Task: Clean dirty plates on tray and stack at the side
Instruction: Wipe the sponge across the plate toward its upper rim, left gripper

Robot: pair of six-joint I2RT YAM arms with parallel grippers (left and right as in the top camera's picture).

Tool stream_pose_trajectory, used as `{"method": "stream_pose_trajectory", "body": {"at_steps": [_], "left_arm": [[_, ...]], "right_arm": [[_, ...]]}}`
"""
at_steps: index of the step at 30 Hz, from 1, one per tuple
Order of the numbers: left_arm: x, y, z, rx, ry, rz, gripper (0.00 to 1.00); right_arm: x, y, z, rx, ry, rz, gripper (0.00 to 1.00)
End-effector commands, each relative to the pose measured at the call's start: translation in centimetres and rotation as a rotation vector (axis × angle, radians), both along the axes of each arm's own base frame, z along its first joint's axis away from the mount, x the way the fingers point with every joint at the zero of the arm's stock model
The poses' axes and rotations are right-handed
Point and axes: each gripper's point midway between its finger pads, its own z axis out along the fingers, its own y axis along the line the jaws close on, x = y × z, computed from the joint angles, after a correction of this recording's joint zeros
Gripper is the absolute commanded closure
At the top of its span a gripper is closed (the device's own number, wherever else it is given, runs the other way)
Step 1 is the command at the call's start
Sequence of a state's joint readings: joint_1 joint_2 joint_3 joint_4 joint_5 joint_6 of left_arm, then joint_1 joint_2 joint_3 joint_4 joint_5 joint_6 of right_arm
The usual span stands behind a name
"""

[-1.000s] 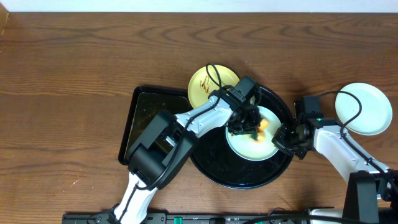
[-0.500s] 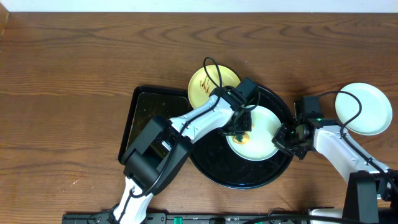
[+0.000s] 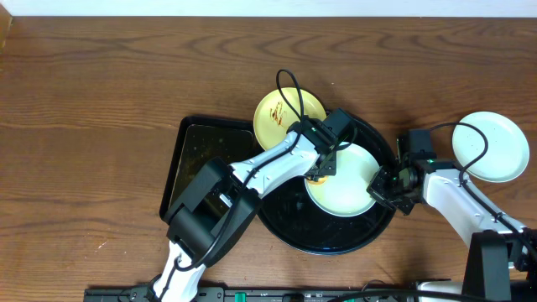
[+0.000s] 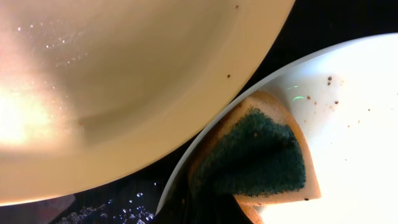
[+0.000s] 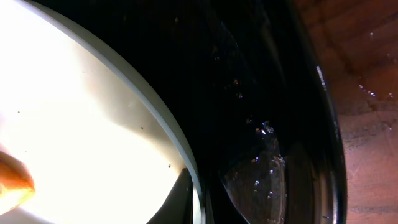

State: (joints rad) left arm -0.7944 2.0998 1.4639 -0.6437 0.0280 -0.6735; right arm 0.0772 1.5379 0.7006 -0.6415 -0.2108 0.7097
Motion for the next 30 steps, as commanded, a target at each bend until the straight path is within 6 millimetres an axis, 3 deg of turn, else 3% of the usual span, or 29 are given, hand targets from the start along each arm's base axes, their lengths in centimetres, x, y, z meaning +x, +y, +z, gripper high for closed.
{"method": "stream_pose_trajectory", "body": {"at_steps": [1,8,20,30], "left_arm": [[2.5,7.0,-4.1,0.300,-0.084,0.049,0.92],[4.0,6.0,-2.4,0.317,-0.162,0.001,0.93],[6.1,2.3,1.3,0.324,-0.301,-0.131,0.93],[7.7,1.3,4.1,0.328,-0.393,-0.124,0.92]], "right_arm": [[-4.6,-2.8,-3.5,-0.169,0.170,0.010,0.99],[-4.6,-2.8,-3.5,-0.169,0.169,0.018,0.99],[-4.6,-2.8,-3.5,-0.169,0.168,0.018,0.99],[-4.6,-2.8,-3.5,-0.169,0.167,0.021,0.99]]}}
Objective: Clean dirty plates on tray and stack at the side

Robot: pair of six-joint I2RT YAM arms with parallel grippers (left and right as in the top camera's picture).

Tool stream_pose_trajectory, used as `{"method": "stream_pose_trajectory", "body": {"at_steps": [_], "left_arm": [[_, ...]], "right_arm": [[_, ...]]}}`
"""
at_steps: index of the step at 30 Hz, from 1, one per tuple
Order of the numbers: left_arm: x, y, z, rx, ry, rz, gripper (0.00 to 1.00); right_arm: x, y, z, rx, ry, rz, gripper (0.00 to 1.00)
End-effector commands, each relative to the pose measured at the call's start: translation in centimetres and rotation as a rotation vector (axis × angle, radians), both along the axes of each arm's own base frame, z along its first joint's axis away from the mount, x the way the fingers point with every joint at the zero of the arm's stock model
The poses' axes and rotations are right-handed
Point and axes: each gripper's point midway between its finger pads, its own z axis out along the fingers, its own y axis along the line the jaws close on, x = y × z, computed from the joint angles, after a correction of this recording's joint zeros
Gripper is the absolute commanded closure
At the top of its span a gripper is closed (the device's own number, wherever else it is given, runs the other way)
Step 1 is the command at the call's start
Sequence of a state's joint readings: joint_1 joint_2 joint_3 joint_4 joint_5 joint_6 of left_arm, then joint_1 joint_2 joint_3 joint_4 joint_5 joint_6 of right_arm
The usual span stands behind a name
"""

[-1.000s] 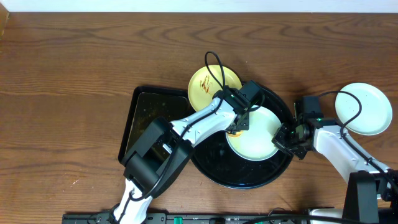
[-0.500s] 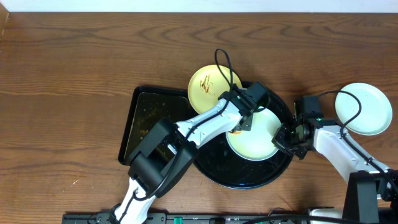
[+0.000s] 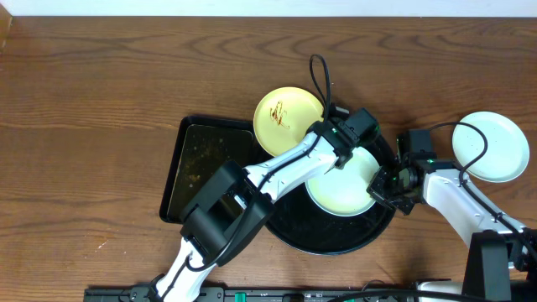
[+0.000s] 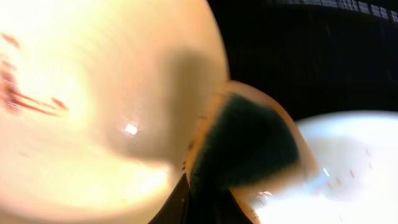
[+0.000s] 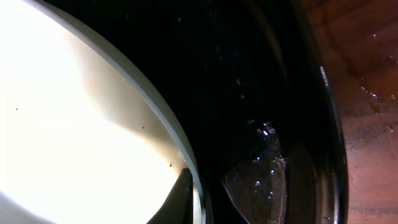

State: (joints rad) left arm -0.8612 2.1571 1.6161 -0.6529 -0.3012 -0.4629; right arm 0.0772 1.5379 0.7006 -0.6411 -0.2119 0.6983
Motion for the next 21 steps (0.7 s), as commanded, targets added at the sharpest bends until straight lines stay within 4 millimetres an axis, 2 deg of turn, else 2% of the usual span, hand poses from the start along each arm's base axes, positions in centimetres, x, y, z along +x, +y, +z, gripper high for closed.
{"method": "stream_pose_trajectory", "body": {"at_steps": [1,5,9,13,21], "left_arm": [[3.3,2.5,1.2,0.086,-0.110,0.065,0.93],[3.6,2.2,2.9,0.075,-0.123,0.063,0.93],[3.5,4.2,5.8,0.121,-0.154,0.091,0.93],[2.3,8.0,8.1,0.190,-0.109,0.139,0.92],[-0.4,16.8,9.4,0.340,0.065,0.300,0.93]], "right_arm": [[-4.6,-2.8,-3.5,-0.170,0.169,0.010,0.99],[-4.6,-2.8,-3.5,-0.170,0.169,0.010,0.98],[-4.1,-2.8,-3.5,-0.168,0.148,0.028,0.99],[-3.4,-2.7,-3.6,-0.166,0.116,0.040,0.98],[-0.6,-2.1,-2.4,-0.141,0.033,0.102,0.98]]}}
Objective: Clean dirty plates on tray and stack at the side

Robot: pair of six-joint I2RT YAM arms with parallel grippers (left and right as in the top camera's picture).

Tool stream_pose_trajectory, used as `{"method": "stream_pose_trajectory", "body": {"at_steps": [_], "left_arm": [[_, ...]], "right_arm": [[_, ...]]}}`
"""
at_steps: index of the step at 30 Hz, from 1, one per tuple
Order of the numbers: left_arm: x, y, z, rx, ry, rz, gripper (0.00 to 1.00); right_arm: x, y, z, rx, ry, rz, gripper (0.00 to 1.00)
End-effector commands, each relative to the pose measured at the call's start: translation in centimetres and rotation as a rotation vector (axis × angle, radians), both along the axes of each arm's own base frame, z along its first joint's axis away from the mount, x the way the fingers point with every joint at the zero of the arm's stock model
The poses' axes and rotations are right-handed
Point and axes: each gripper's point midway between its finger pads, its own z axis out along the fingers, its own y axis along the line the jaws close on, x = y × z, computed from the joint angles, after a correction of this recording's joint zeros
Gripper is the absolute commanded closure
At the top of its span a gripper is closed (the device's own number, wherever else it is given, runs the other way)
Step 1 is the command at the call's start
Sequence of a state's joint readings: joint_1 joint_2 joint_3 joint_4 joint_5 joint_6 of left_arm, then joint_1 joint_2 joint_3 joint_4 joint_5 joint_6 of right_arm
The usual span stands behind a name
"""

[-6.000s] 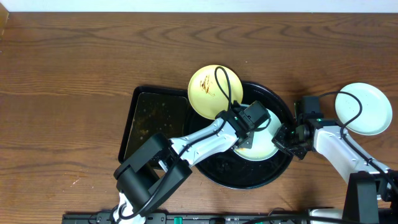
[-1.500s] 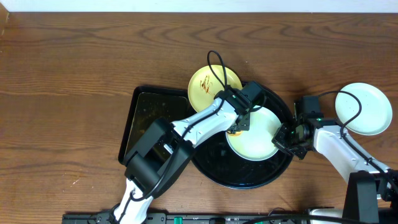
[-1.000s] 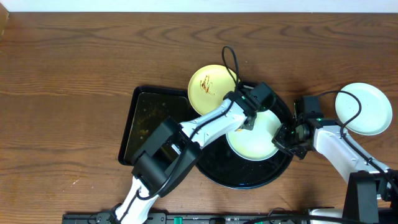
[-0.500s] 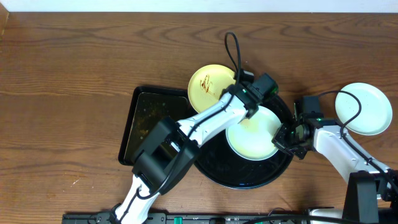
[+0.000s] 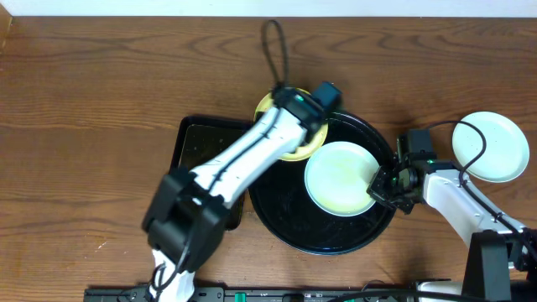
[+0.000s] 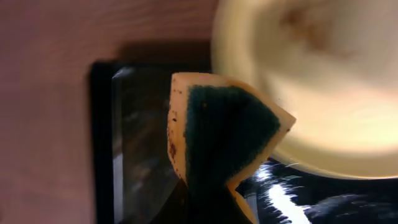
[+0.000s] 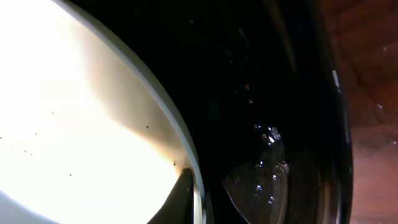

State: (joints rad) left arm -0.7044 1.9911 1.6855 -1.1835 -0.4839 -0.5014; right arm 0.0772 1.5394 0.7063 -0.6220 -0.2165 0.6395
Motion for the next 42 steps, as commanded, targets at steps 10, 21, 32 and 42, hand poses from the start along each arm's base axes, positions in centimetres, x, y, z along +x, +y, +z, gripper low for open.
{"method": "stream_pose_trajectory", "body": {"at_steps": [10,21,32,42], "left_arm": [[-0.9,8.3,1.0,0.058,0.125,0.235,0.93],[-0.8,9.1,0.9,0.056,0.167,0.206,0.92],[-0.1,12.1,0.5,0.058,0.195,0.236,0.93],[-0.1,12.5,0.0,0.044,0.210,0.244,0.93]], "right_arm": [[5.1,-1.4,5.0,-0.146,-0.148,0.163,0.98],[2.6,1.6,11.1,-0.046,-0.157,0.125,0.30],[-0.2,4.4,9.6,0.161,0.000,-0.046,0.43],[-1.8,5.5,4.6,0.272,0.001,-0.167,0.32]]}}
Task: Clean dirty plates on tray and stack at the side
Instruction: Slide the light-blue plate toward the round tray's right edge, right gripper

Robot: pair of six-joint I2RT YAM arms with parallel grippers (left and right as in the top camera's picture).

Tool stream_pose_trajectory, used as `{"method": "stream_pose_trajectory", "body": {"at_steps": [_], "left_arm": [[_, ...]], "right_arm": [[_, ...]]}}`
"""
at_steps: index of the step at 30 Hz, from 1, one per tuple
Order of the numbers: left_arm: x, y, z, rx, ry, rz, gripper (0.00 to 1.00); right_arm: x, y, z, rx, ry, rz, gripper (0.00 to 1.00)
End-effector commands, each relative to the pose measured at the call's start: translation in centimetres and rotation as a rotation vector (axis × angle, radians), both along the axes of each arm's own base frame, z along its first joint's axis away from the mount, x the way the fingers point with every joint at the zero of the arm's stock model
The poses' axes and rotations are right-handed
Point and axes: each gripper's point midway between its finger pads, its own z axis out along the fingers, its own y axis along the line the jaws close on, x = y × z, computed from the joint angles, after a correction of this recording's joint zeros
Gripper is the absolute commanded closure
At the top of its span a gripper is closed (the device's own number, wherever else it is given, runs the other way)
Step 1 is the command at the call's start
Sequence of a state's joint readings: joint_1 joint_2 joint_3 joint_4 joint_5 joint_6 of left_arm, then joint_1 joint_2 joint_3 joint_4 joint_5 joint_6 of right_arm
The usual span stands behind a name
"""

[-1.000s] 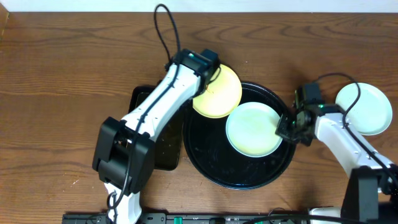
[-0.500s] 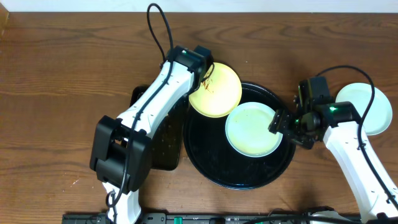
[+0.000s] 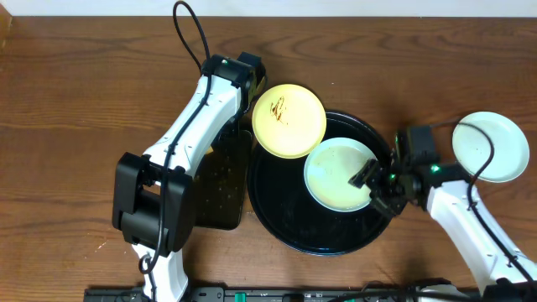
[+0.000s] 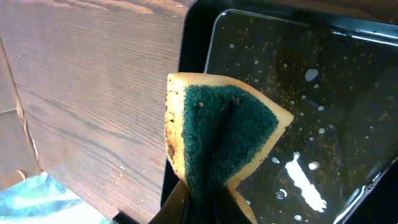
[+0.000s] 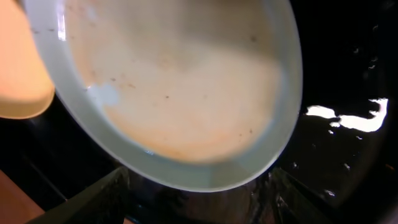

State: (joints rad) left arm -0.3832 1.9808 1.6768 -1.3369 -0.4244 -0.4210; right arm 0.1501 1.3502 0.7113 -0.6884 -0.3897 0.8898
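Note:
A pale green plate (image 3: pixel 338 174) lies in the round black basin (image 3: pixel 285 226), with fine specks on it in the right wrist view (image 5: pixel 180 81). My right gripper (image 3: pixel 375 179) is at its right rim, open, fingers spread either side of the rim (image 5: pixel 199 199). A yellow plate (image 3: pixel 289 120) with a red sauce smear rests on the basin's far-left edge. My left gripper (image 3: pixel 243 75) is shut on a folded yellow-and-green sponge (image 4: pixel 217 134) above the far corner of the black tray (image 4: pixel 329 93). A white plate (image 3: pixel 492 148) sits at the right side.
The rectangular tray (image 3: pixel 220 205) lies left of the basin, wet and speckled, and is largely covered by my left arm. The left arm's cable loops over the far part of the table. Bare wooden table surrounds everything.
My left gripper has moved left with the sponge, from over the yellow plate to the tray's far corner. My right gripper, then shut on the pale plate's rim, now stands open.
First the sponge pressed on the pale plate in the basin while my right gripper held its rim. Then the sponge was at the plate's far edge, then over the yellow plate. Now it hangs over the tray's corner, and the right gripper has let go.

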Motion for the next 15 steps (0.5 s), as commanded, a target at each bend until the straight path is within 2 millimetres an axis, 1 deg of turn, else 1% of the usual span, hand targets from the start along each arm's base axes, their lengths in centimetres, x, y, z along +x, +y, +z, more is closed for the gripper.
{"method": "stream_pose_trajectory", "body": {"at_steps": [1,4,6,9,15], "left_arm": [[-0.2,-0.1,-0.1,-0.016,0.021,-0.023,0.92],[-0.2,-0.5,-0.3,-0.039,0.027,-0.032,0.93],[-0.2,-0.5,-0.3,-0.042,0.028,-0.032,0.93],[-0.2,-0.5,-0.3,-0.042,0.029,-0.032,0.93],[-0.2,-0.6,-0.3,-0.045,0.030,-0.032,0.92]], "right_arm": [[-1.4,0.8,-1.0,0.057,0.038,-0.039,0.32],[-2.3,0.7,-2.2,0.056,0.052,-0.045,0.32],[-2.5,0.6,-2.7,0.055,0.048,-0.047,0.33],[-2.3,0.3,-3.1,0.038,0.033,-0.059,0.36],[-1.8,-1.4,-4.4,-0.044,0.023,-0.158,0.37]]}}
